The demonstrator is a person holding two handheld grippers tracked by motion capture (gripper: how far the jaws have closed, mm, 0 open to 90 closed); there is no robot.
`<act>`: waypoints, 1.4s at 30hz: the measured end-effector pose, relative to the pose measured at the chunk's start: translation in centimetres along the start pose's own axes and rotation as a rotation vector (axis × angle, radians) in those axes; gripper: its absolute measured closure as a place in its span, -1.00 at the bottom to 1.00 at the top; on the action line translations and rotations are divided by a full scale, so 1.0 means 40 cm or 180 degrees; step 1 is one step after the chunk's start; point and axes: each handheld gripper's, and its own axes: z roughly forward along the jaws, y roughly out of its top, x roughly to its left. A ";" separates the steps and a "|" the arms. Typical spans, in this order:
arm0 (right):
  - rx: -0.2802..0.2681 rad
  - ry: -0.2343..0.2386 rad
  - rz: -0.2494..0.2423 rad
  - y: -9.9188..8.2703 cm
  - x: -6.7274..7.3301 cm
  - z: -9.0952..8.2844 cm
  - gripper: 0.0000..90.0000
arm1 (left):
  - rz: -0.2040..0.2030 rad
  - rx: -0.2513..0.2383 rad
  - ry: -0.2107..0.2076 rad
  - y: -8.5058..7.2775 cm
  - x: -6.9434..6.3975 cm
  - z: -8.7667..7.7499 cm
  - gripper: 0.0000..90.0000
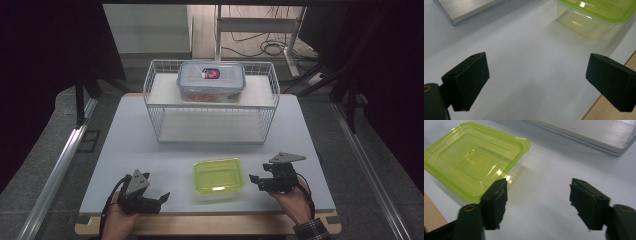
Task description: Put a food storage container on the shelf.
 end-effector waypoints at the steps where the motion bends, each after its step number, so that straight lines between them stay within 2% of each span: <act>1: -0.0008 0.0020 0.0025 0.001 0.002 0.000 -0.45 | -0.0004 -0.0001 -0.0006 0.000 0.001 0.000 -0.89; 3: 0.0039 0.0005 0.0116 0.003 0.005 -0.005 -0.43 | -0.0008 0.0002 -0.0013 -0.001 0.002 0.000 -0.89; 5: 0.0065 0.0084 0.0119 0.004 0.006 -0.009 -0.44 | -0.0004 0.0004 -0.0017 -0.001 0.002 0.000 -0.89; 11: 0.0011 0.0179 0.0271 0.005 0.011 -0.007 -0.36 | 0.0008 0.0007 -0.0011 0.000 -0.001 0.001 -0.89; 19: -0.0035 0.0486 0.0667 0.012 0.010 0.018 0.16 | 0.0015 0.0018 -0.0018 0.000 -0.002 0.003 -0.89; 23: 0.0040 0.0602 0.0886 0.015 0.002 0.039 0.37 | 0.0024 0.0024 -0.0021 0.000 -0.002 0.004 -0.88; 30: 0.0158 0.0802 0.1121 0.029 -0.002 0.088 0.43 | 0.0036 0.0033 -0.0027 0.000 -0.004 0.006 -0.88; 34: 0.0205 0.0819 0.1168 0.033 -0.005 0.104 0.46 | 0.0041 0.0032 -0.0028 0.000 -0.004 0.005 -0.88; 38: 0.0292 0.0997 0.1368 0.032 -0.017 0.133 0.49 | 0.0047 0.0039 -0.0032 0.000 -0.005 0.006 -0.88; 39: 0.0292 0.0997 0.1368 0.032 -0.017 0.133 0.49 | 0.0047 0.0039 -0.0032 0.000 -0.005 0.006 -0.88; 42: 0.0331 0.1116 0.1547 0.034 -0.027 0.141 0.63 | 0.0047 0.0032 -0.0035 -0.001 -0.005 0.006 -0.88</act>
